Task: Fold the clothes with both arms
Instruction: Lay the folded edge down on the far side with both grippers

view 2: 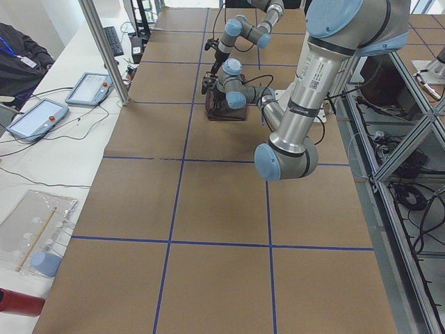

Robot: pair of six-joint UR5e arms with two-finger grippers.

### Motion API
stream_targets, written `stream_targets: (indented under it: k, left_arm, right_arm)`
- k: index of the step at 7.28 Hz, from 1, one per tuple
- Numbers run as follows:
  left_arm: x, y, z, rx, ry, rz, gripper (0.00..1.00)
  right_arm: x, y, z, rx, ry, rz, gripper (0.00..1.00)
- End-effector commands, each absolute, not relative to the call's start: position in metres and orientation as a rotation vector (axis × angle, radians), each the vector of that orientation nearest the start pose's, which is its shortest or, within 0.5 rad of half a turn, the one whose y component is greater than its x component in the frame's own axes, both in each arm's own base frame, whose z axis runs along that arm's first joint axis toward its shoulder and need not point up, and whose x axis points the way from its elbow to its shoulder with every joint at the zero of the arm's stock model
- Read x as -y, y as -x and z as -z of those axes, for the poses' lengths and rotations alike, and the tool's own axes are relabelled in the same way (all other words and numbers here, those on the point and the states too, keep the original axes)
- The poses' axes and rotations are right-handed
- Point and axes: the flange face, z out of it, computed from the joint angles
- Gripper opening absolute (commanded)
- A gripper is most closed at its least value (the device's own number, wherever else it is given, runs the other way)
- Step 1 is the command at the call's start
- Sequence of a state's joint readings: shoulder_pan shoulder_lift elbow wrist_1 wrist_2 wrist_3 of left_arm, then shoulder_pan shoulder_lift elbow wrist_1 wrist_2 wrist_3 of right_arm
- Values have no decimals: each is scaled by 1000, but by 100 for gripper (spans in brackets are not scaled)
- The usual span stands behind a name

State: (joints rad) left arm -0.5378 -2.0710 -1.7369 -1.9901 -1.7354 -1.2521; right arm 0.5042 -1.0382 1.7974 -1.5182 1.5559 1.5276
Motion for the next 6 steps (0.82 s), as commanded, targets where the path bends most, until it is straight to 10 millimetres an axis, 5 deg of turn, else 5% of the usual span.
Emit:
stream_targets:
  k: [1, 4, 6]
  left_arm:
    - [435, -487, -258, -1038, -316, 74, 100]
    - [448, -472, -265, -1022, -346, 11, 100]
    - [452, -461, -277, -1029, -338, 5, 100]
  right_arm:
    - [403, 516, -225, 829, -236, -375, 100]
    - [364, 561, -223, 769, -379, -202, 100]
    - [370, 602, -234, 678, -441, -155, 100]
